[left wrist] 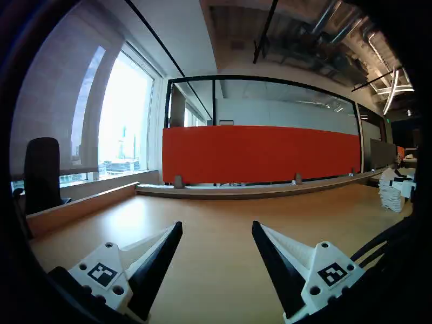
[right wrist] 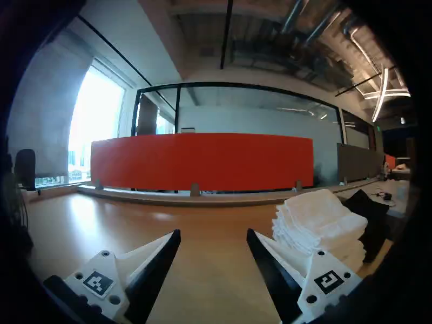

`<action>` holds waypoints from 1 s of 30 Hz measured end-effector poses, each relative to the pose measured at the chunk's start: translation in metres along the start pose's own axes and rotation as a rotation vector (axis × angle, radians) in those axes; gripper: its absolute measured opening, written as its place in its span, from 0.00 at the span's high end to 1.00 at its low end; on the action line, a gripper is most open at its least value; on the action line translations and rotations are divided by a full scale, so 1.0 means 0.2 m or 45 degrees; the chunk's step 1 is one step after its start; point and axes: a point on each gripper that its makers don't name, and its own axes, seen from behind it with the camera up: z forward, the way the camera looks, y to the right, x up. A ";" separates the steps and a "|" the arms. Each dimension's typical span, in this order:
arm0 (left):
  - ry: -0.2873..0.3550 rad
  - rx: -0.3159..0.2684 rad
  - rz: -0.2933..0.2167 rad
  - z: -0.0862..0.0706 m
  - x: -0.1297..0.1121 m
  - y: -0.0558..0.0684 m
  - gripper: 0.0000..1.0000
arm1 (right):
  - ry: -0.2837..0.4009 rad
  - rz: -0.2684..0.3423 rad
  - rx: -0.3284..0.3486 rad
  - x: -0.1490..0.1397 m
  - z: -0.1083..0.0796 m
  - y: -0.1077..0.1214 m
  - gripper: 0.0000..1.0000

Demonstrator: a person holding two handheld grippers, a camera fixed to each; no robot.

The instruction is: Fold towel

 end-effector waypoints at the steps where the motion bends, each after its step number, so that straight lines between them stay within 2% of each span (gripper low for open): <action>1: 0.000 0.000 0.000 0.00 0.00 0.00 0.05 | 0.000 0.000 0.000 0.00 0.00 0.00 0.05; 30: 0.001 0.000 -0.001 0.01 -0.02 0.00 0.05 | 0.000 0.000 0.000 0.00 0.00 0.00 0.05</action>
